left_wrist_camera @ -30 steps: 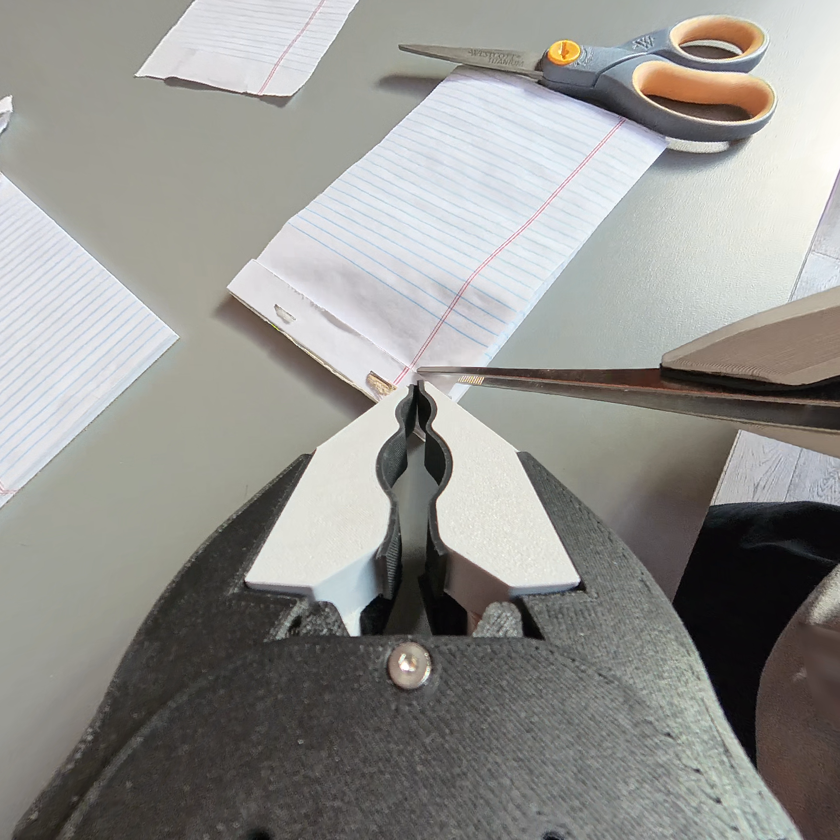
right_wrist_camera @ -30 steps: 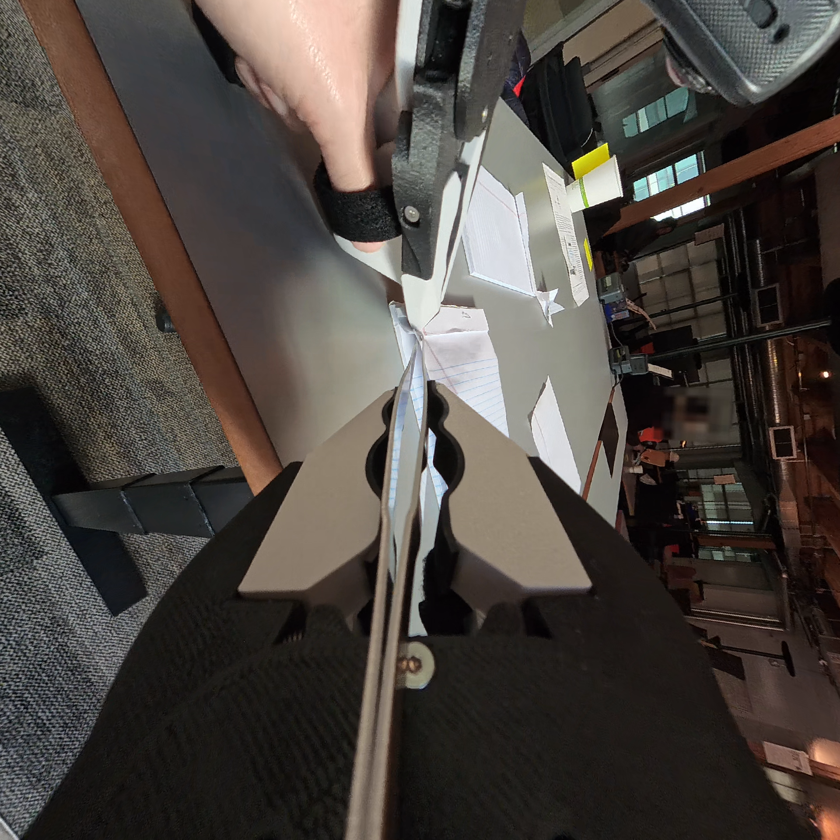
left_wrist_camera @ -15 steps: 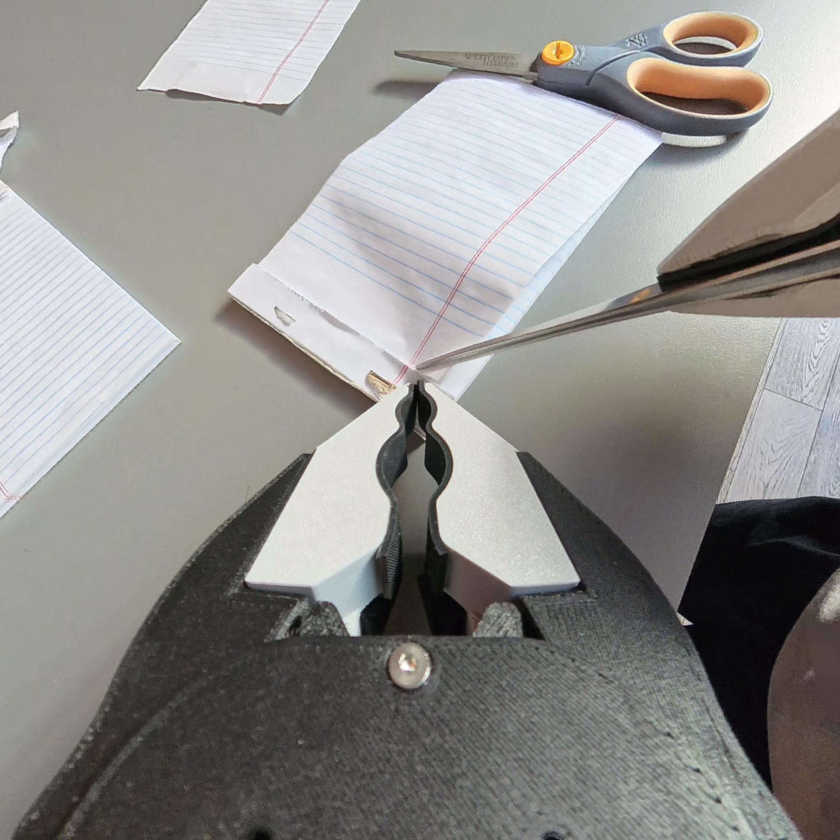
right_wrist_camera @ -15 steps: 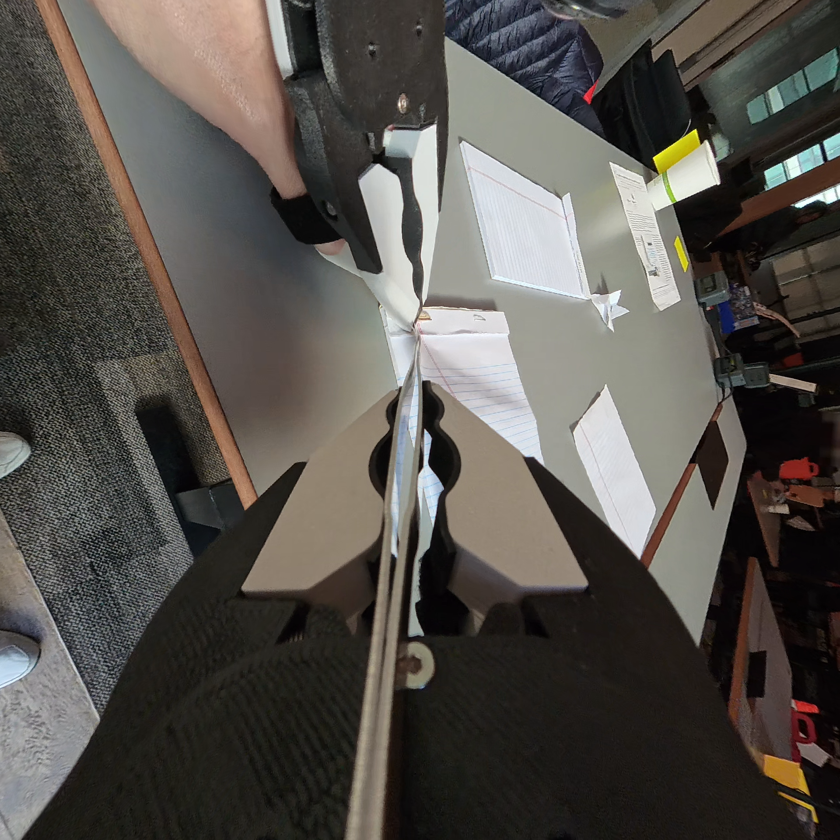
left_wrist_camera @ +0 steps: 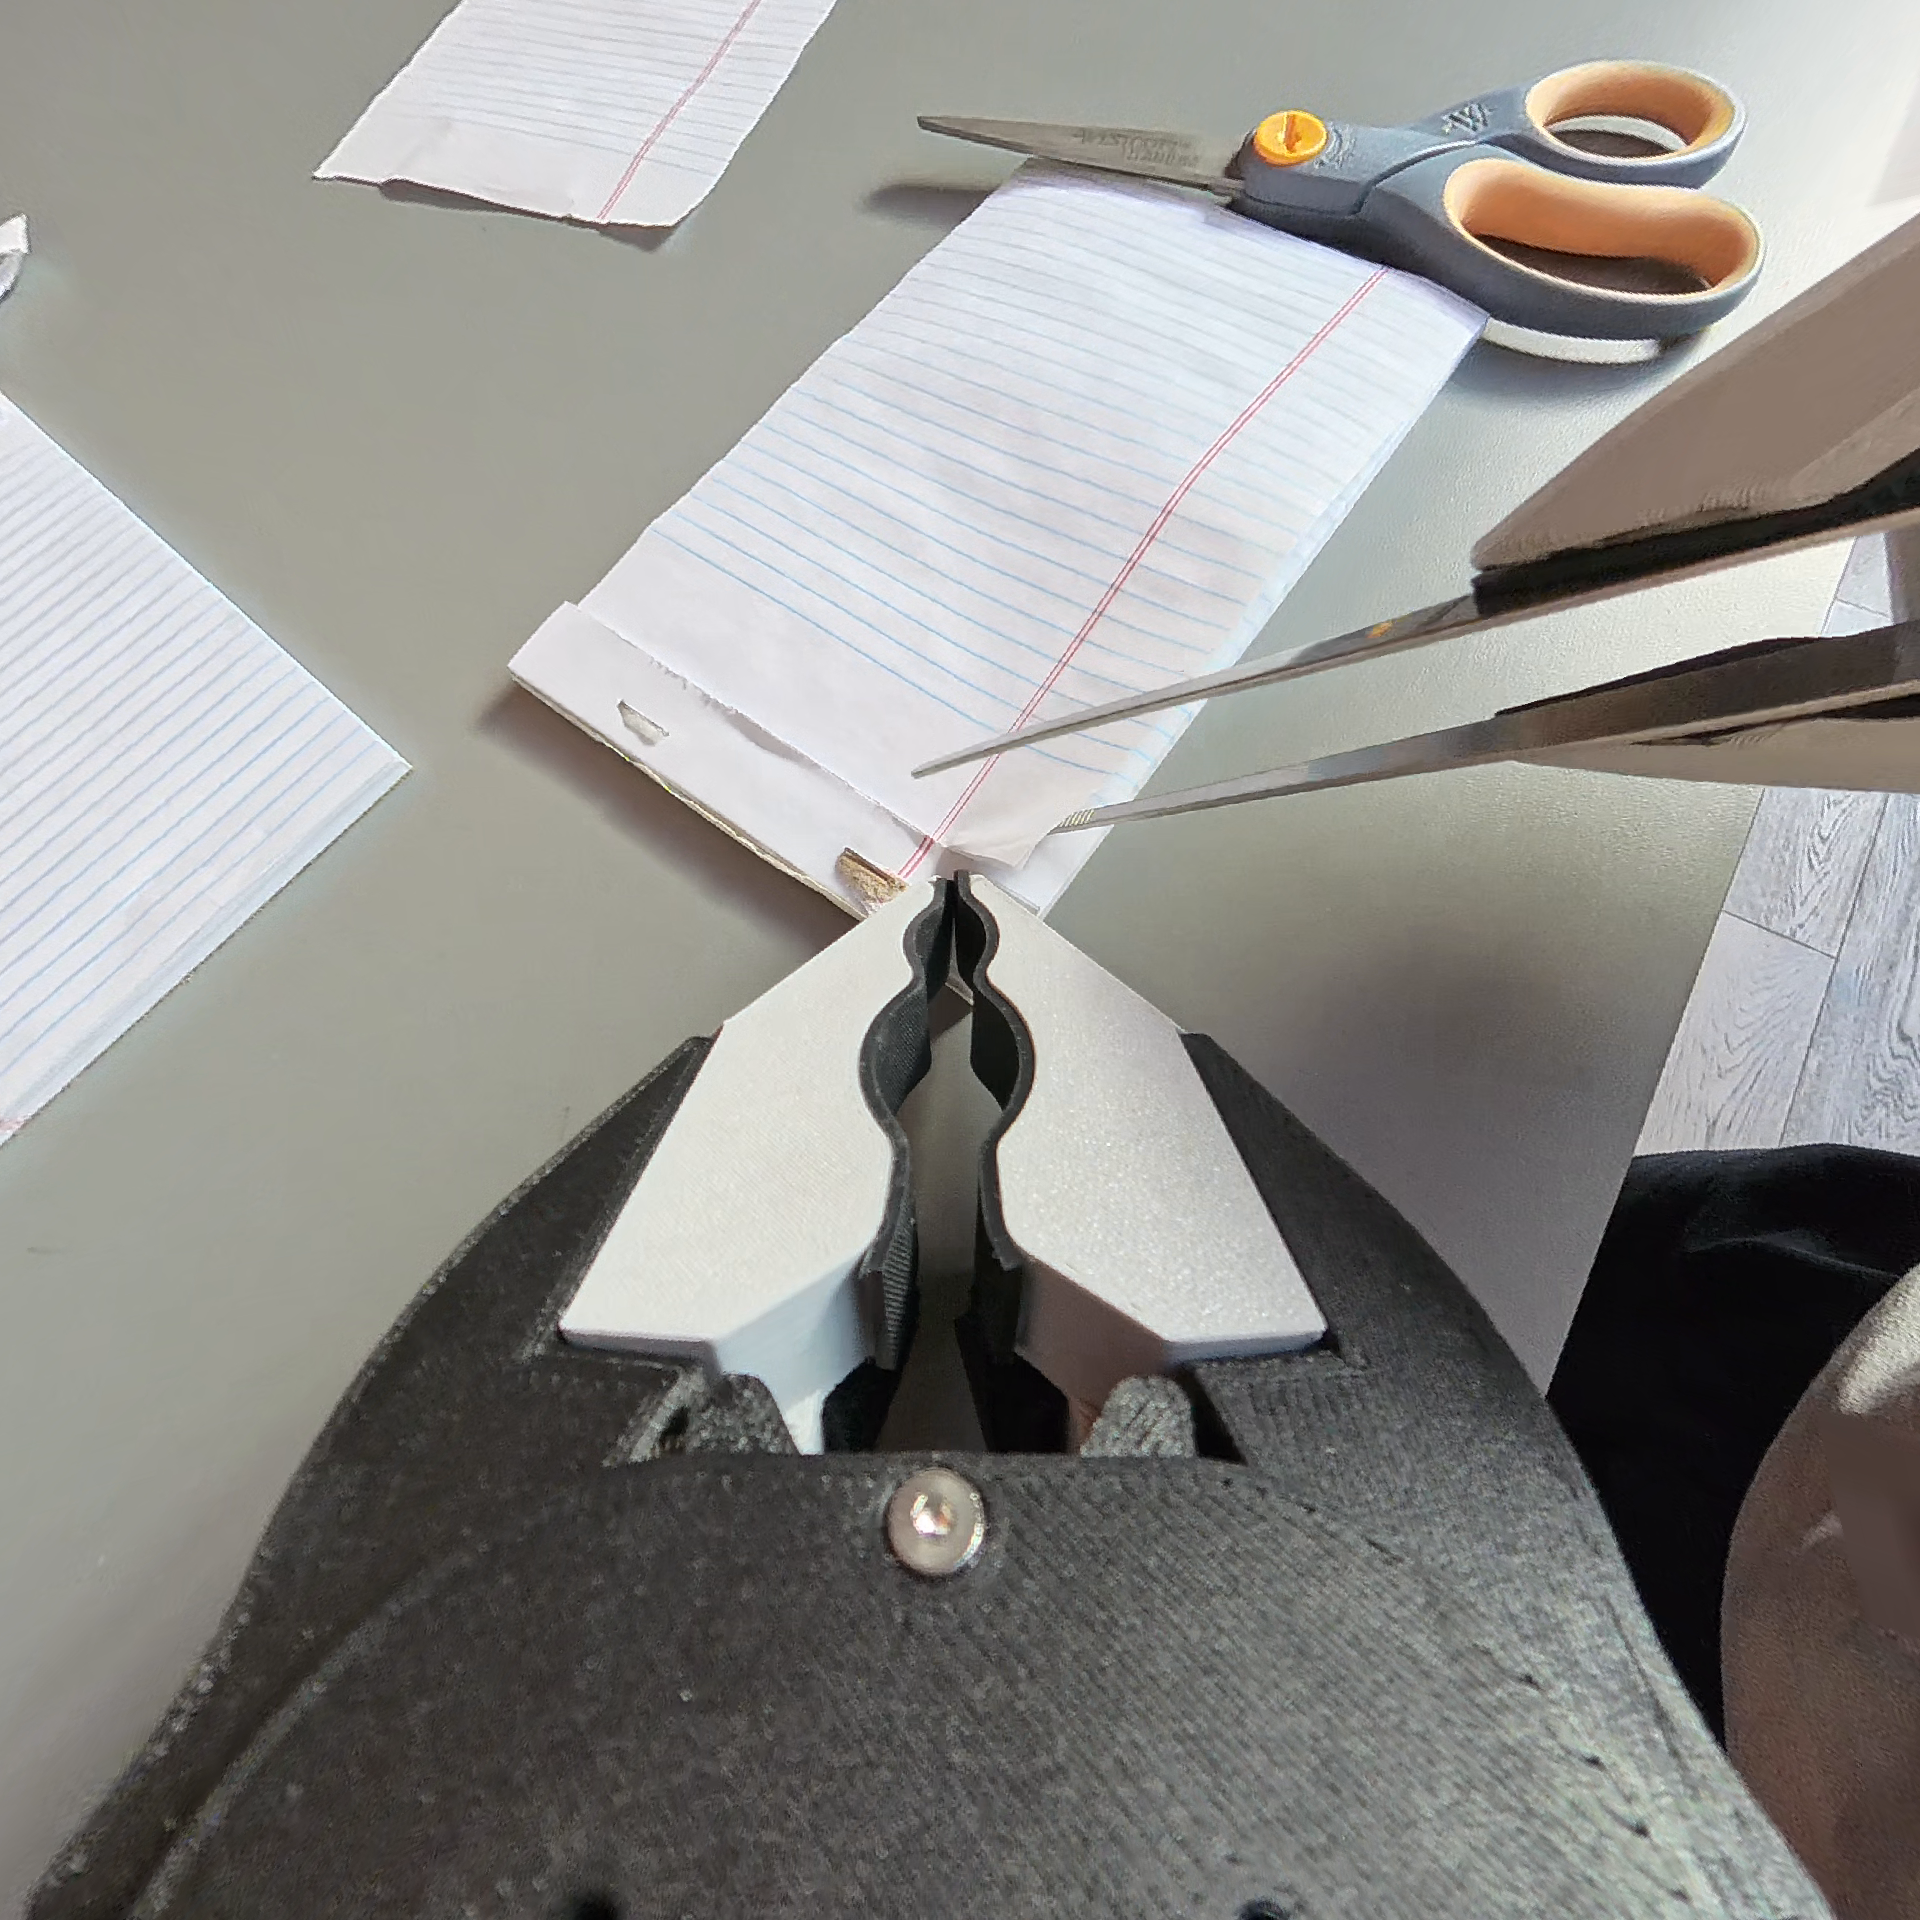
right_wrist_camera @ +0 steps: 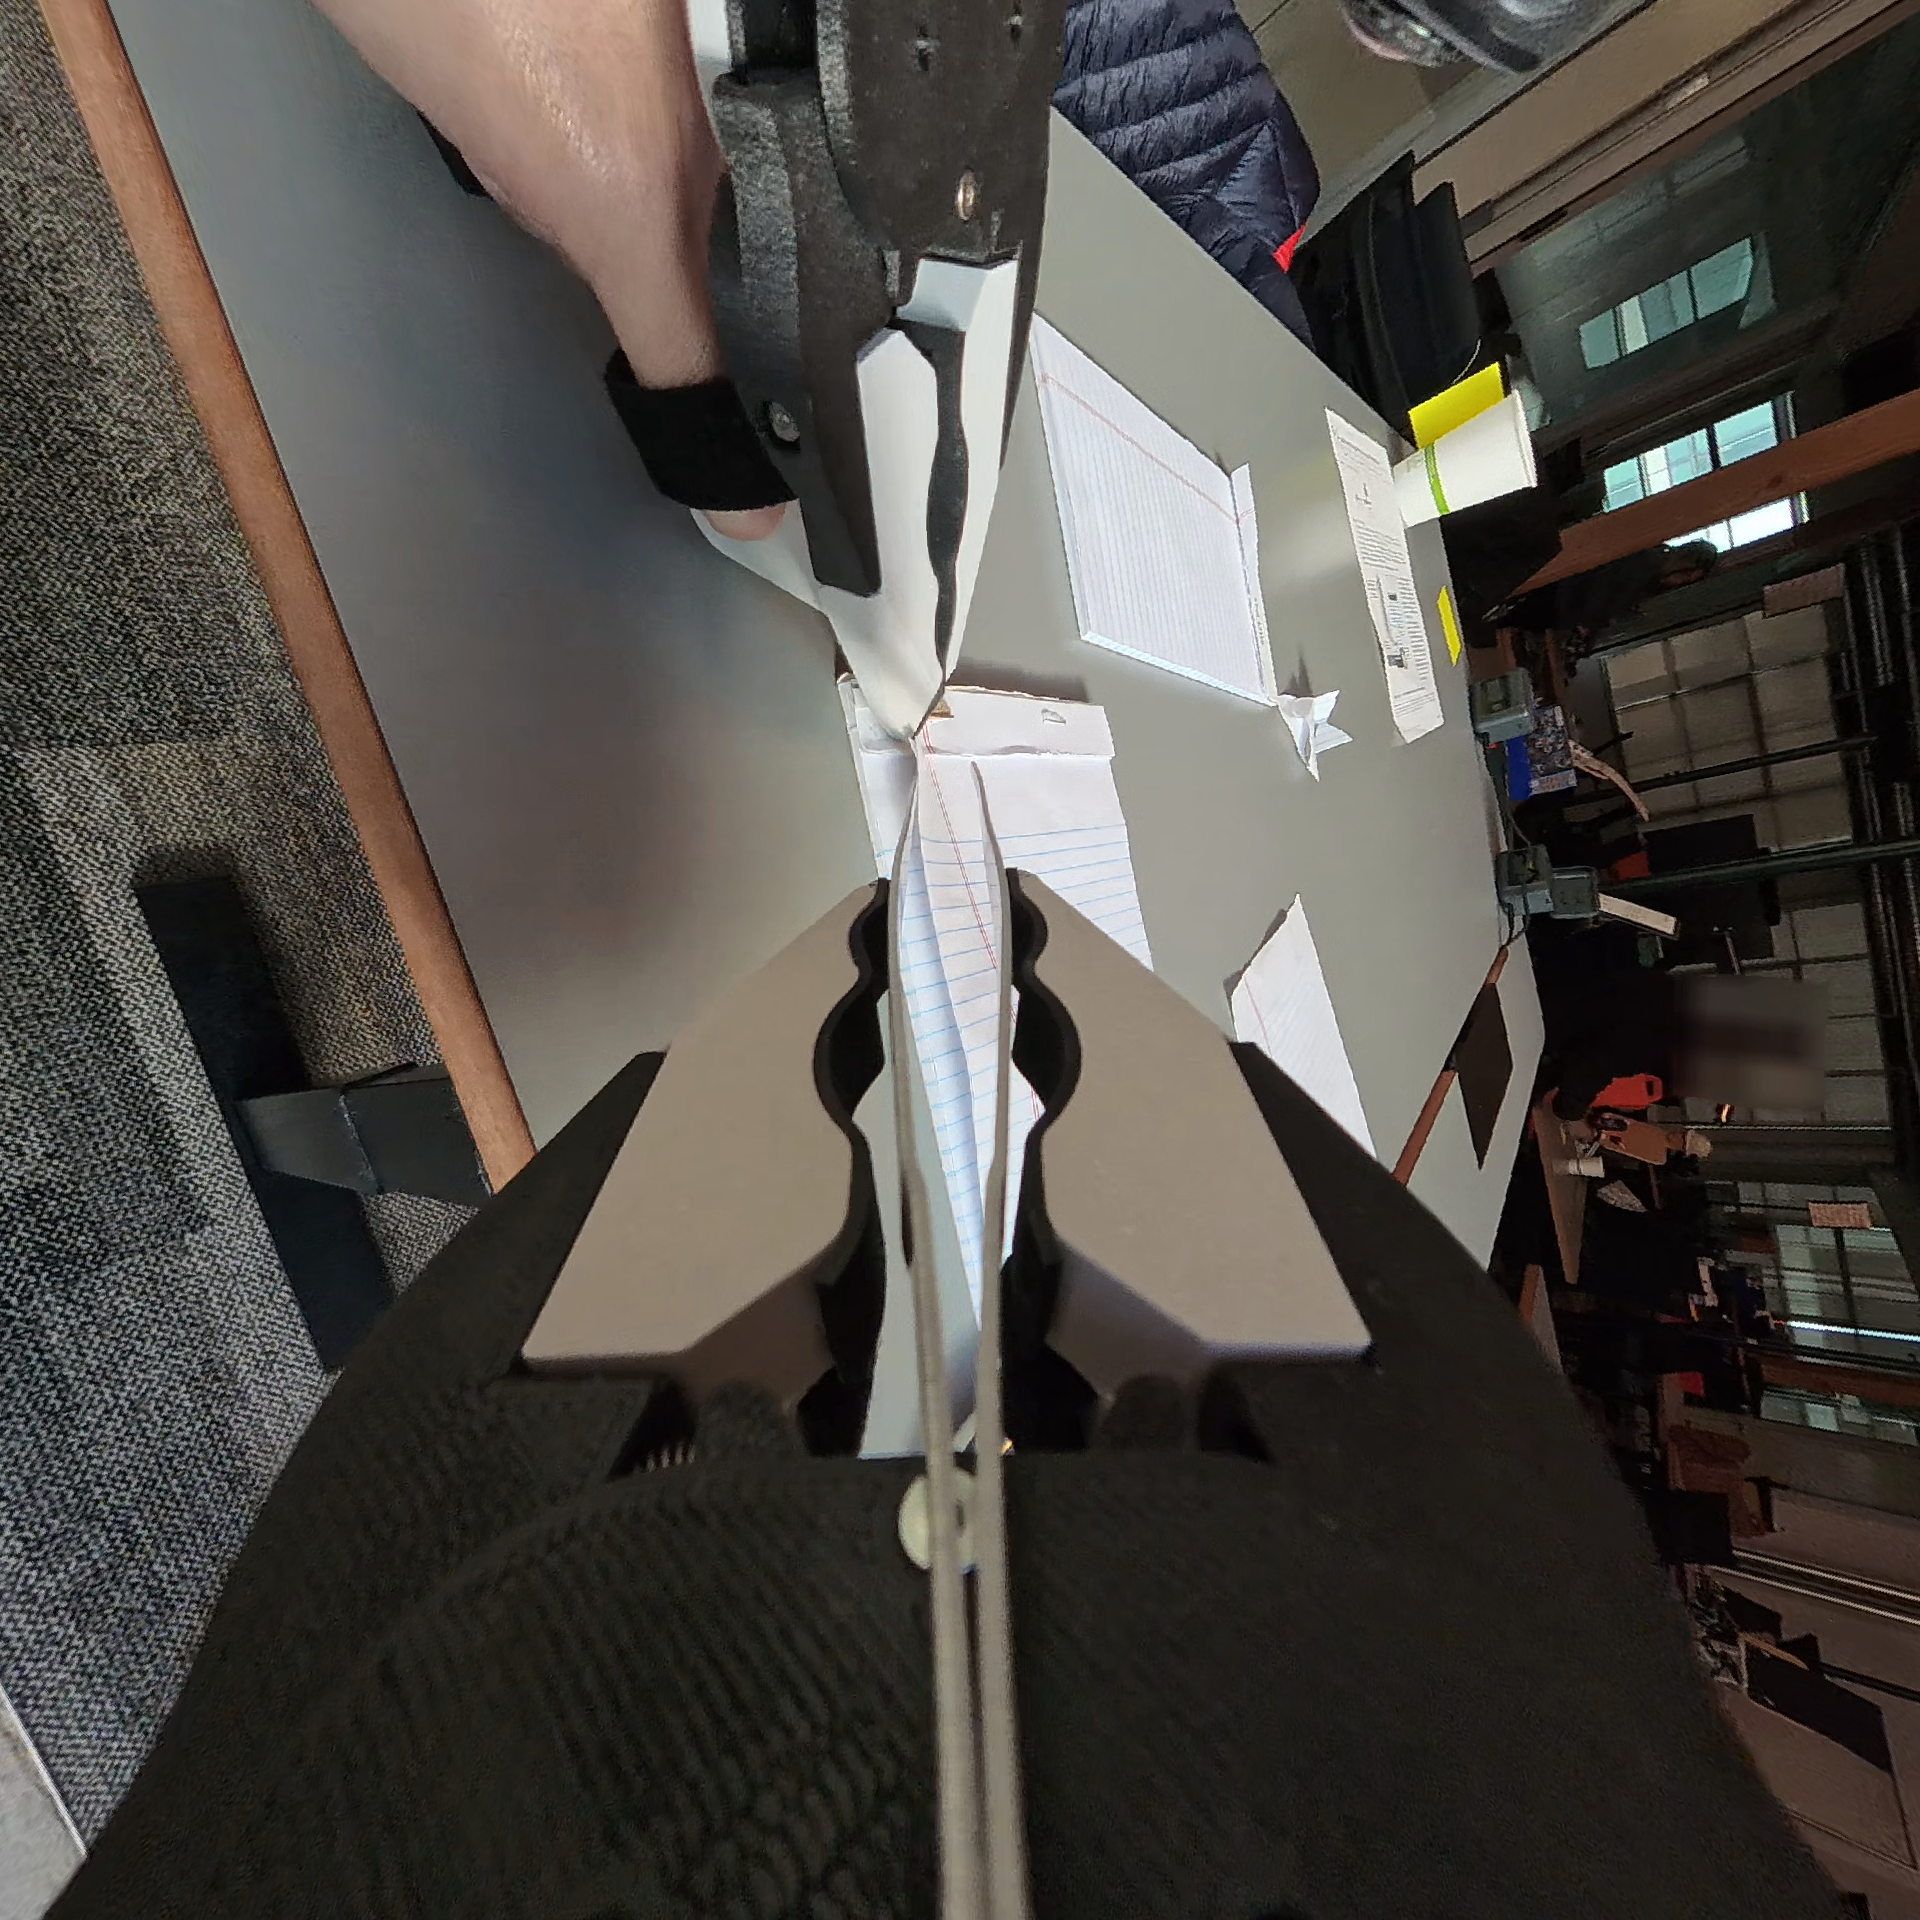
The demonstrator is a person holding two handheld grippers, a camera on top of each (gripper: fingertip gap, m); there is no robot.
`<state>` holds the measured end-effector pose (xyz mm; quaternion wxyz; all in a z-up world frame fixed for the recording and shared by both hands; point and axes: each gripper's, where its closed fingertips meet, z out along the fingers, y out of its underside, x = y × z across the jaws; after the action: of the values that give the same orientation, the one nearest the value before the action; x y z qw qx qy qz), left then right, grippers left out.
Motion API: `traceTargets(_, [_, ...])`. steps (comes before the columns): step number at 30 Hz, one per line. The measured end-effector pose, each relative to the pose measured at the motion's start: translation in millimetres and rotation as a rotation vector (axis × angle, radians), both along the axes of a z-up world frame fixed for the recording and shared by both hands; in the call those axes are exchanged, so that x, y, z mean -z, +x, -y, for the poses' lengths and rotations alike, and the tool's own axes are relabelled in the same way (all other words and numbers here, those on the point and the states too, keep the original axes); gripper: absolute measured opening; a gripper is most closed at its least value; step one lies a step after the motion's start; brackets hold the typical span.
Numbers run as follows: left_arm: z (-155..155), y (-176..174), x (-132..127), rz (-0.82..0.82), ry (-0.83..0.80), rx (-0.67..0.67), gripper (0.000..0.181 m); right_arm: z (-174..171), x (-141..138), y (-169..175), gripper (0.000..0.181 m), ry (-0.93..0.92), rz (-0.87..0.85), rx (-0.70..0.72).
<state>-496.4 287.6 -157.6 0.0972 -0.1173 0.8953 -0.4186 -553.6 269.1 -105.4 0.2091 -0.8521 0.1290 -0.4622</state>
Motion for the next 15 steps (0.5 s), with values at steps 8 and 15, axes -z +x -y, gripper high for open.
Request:
traceTargets(8, [0, 0, 0, -0.019, -0.007, 0.001, 0.0, 5, -6, 7, 0.022, 0.076, -0.062, 0.054])
traceTargets(15, [0, 1, 0, -0.016, -0.005, -0.003, 0.0, -7, 1, 2, 0.012, -0.067, -0.004, 0.03])
